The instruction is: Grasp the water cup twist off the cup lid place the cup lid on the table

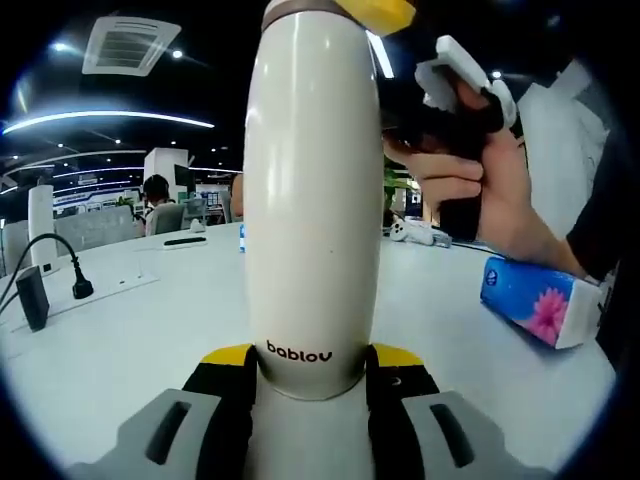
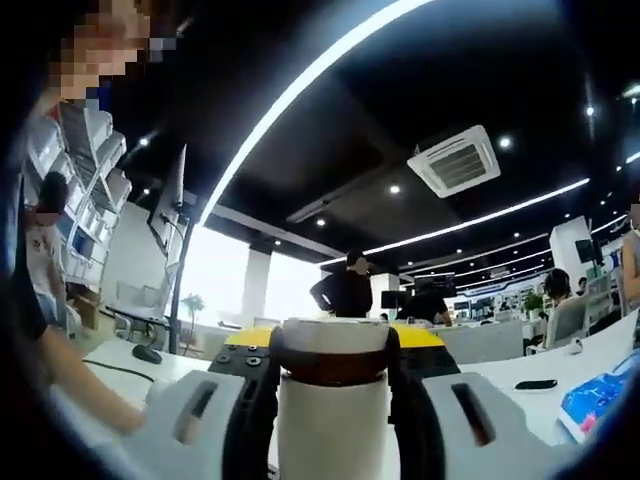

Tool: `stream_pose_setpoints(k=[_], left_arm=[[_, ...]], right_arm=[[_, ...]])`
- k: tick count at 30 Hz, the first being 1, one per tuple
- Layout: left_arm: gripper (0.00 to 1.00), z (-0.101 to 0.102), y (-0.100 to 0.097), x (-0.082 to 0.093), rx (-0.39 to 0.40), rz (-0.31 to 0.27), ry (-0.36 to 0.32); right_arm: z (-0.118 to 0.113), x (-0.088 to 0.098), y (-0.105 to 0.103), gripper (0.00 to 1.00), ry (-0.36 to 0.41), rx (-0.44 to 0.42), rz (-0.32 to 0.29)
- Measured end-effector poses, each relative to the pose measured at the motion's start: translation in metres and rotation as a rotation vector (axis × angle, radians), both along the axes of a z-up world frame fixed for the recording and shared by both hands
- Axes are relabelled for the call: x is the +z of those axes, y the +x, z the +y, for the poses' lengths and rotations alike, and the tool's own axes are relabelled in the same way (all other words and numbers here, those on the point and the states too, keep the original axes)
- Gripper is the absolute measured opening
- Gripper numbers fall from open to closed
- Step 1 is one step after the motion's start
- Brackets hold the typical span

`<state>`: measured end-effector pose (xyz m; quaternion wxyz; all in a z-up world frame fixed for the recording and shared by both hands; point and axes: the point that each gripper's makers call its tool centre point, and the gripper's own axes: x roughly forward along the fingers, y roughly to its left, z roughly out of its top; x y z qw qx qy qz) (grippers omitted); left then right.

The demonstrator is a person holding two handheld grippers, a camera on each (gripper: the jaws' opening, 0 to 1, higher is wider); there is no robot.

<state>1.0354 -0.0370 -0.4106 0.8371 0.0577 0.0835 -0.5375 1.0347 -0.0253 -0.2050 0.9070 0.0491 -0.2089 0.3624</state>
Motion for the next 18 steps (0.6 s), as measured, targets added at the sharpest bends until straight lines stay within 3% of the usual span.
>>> stream_pose_setpoints(k=[18], left_arm=[[0.45, 0.0001, -0.0006, 0.0001, 0.001, 0.000, -0.001]], right_arm=[[0.0021, 0.0002, -0.0032, 0.45, 0.003, 0.104, -0.028]])
